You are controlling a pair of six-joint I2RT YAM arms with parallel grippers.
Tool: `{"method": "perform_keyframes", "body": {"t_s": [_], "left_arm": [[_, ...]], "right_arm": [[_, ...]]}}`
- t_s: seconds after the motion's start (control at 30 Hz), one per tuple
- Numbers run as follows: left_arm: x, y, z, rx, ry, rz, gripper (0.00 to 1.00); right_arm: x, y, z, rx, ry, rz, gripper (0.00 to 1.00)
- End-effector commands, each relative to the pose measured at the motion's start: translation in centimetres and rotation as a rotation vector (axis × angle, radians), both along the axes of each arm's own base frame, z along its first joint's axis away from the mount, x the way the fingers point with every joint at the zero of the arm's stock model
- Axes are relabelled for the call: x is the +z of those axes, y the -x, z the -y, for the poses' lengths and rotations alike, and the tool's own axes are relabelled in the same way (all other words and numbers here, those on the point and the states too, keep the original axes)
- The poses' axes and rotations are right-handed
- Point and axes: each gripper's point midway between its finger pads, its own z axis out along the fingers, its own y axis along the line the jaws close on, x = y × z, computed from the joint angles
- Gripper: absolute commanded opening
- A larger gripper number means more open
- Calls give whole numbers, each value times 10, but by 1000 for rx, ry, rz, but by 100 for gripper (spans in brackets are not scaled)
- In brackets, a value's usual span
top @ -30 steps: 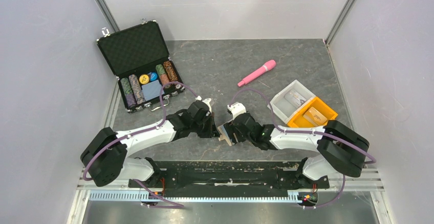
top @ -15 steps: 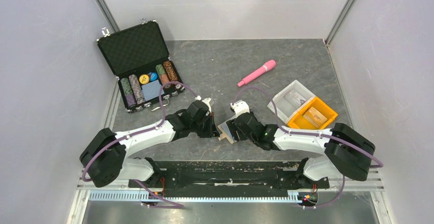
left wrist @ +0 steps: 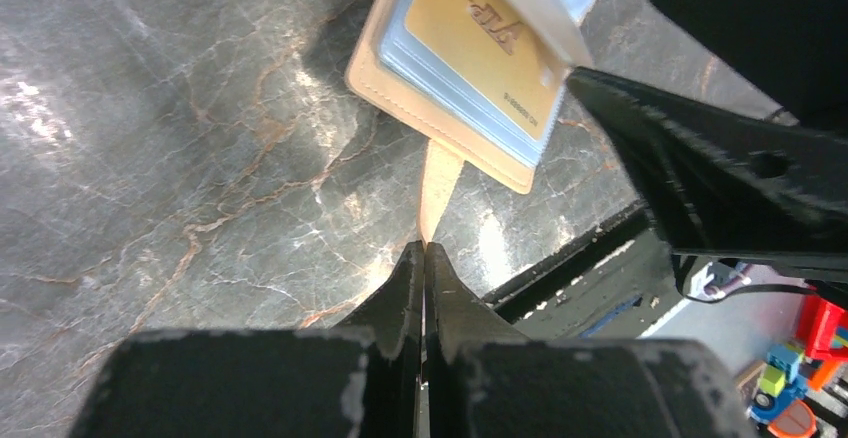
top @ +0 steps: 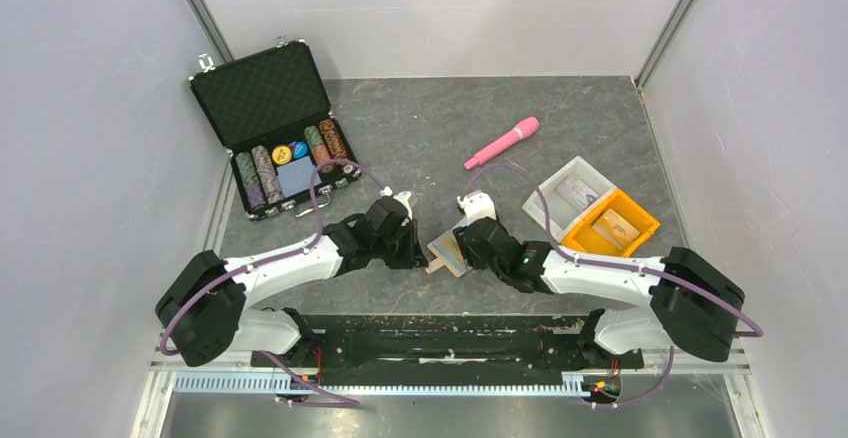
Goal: Take the credit cards out of the card holder
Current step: Remove the credit card from the card holder.
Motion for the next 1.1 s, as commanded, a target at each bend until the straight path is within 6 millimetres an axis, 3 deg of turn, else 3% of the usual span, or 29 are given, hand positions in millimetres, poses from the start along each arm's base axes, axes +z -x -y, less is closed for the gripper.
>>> {"method": "perform_keyframes", "body": {"t_s": [0.0, 0.2, 0.37, 0.53, 0.63, 0.7, 0.87, 1.07], "left_arm": [[1, -7, -12, 20, -63, 36, 2], [0, -11, -24, 46, -113, 45, 2], [-1, -21, -40, 97, -161, 33, 4], [12, -36, -50, 164, -151, 50, 27], [27, -43, -47, 183, -115, 79, 44], [35, -46, -41, 173, -76, 101, 49], [41, -42, -15, 122, 49, 64, 46], [22, -38, 2, 40, 81, 16, 35]], "right_arm": [[24, -19, 21, -93, 18, 68, 54], [27, -31, 44, -129, 6, 52, 52], [33, -33, 38, -101, -22, 34, 50], [45, -28, 11, 0, -144, 22, 46], [45, -25, -4, 56, -190, -1, 43], [42, -21, -14, 86, -230, -25, 41], [39, -13, -40, 169, -358, -81, 33], [23, -17, -45, 189, -365, -129, 28]]}}
